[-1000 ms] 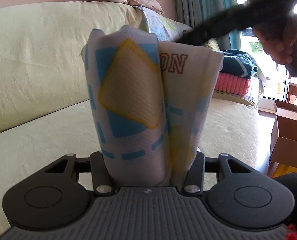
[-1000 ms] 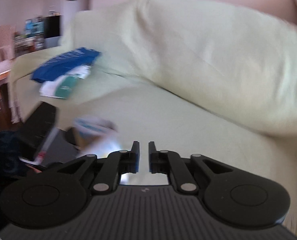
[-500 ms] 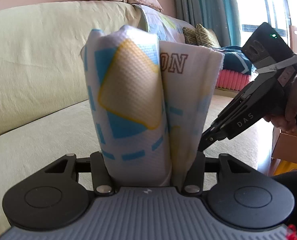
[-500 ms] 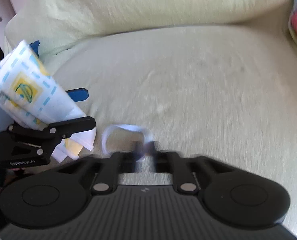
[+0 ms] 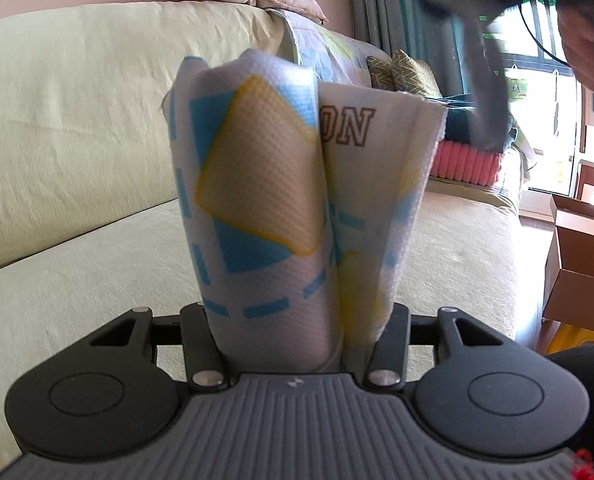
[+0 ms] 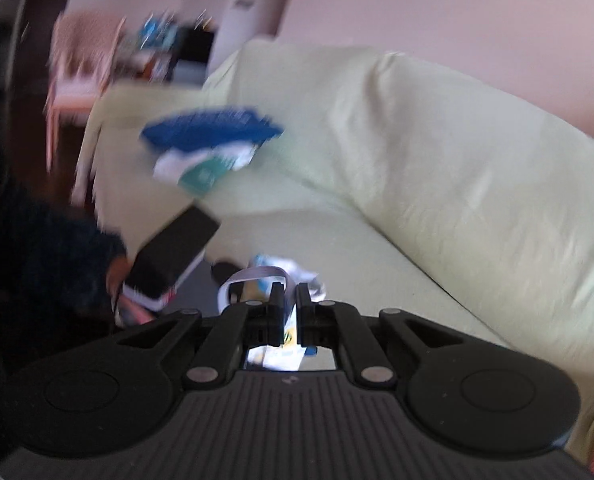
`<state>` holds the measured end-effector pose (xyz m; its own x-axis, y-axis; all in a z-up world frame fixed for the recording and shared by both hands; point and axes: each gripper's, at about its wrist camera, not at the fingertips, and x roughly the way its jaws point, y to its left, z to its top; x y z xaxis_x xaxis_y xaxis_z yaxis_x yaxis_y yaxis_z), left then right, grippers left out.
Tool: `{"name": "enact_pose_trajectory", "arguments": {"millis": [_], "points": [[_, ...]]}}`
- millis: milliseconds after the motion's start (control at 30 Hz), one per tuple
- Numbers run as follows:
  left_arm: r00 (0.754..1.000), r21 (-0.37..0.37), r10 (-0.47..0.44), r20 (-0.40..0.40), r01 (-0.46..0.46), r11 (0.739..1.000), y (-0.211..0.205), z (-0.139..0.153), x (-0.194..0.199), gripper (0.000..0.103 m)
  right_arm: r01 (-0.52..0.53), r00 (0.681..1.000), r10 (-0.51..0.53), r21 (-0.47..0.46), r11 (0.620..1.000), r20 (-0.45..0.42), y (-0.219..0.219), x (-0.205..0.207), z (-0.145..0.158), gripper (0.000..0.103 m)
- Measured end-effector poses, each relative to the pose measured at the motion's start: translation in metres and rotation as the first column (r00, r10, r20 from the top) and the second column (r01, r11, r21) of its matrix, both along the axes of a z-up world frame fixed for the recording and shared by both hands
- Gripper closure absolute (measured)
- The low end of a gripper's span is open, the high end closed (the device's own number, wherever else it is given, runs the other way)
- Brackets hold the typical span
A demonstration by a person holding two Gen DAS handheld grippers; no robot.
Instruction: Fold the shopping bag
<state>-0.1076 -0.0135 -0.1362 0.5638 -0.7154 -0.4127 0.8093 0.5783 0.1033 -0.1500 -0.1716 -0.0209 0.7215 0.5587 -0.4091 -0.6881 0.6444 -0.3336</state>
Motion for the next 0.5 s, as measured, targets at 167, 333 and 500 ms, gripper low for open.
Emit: {"name": "enact_pose_trajectory", "arguments": {"millis": [167, 333, 500], "points": [[1.0, -0.004, -0.011, 0.004, 0.011, 1.0, 0.004, -0.002, -0.001, 0.05, -0.015, 1.0, 0.016, -0.044, 0.999, 0.007, -0.004, 0.018, -0.006, 0.099], [1.0, -0.013, -0.015, 0.008, 0.015, 1.0, 0.006, -0.004, -0.002, 0.05, -0.038, 0.999, 0.038, -0.046, 0.998, -0.006, -0.012, 0.037, -0.006, 0.099], [0.999, -0.013, -0.024, 0.025, 0.025, 1.0, 0.008, -0.006, -0.006, 0.05, -0.067, 0.997, 0.065, -0.039, 0.997, -0.048, -0.022, 0.051, 0.0, 0.099]]}}
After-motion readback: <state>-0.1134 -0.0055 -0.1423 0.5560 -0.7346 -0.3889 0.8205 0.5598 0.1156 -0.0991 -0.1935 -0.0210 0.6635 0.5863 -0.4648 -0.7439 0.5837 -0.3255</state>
